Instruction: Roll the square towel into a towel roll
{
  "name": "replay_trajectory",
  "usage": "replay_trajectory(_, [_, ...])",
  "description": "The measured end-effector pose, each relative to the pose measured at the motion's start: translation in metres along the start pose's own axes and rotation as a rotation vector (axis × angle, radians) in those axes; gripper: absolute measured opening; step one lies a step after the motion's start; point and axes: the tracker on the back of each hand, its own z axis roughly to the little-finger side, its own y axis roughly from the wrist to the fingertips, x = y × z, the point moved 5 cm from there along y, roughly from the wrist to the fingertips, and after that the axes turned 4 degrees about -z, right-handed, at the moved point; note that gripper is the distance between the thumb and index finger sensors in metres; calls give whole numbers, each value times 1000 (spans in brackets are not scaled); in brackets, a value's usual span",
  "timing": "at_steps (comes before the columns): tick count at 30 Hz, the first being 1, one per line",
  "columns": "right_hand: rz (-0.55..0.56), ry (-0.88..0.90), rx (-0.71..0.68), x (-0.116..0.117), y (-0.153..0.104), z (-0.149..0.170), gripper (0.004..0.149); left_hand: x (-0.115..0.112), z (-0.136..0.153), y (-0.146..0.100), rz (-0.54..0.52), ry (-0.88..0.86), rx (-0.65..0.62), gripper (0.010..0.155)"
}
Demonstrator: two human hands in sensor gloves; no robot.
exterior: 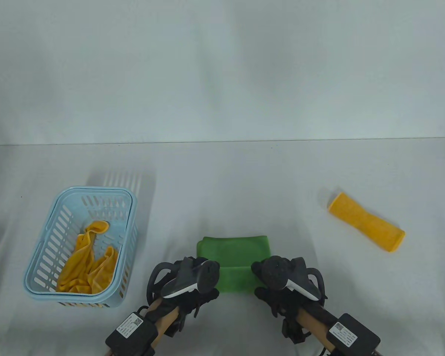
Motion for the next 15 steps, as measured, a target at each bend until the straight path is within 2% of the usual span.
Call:
replay_trajectory(8, [-39,-63,42,16,13,4,79,-18,2,7,53,55,22,88])
replay_trajectory(11, [-23,-83,47,15,14,6,77,-20,4,9,62,38,34,84])
replay_trajectory(15, [19,-51,39,9,13,6,67,-19,6,9,60,27,48,74])
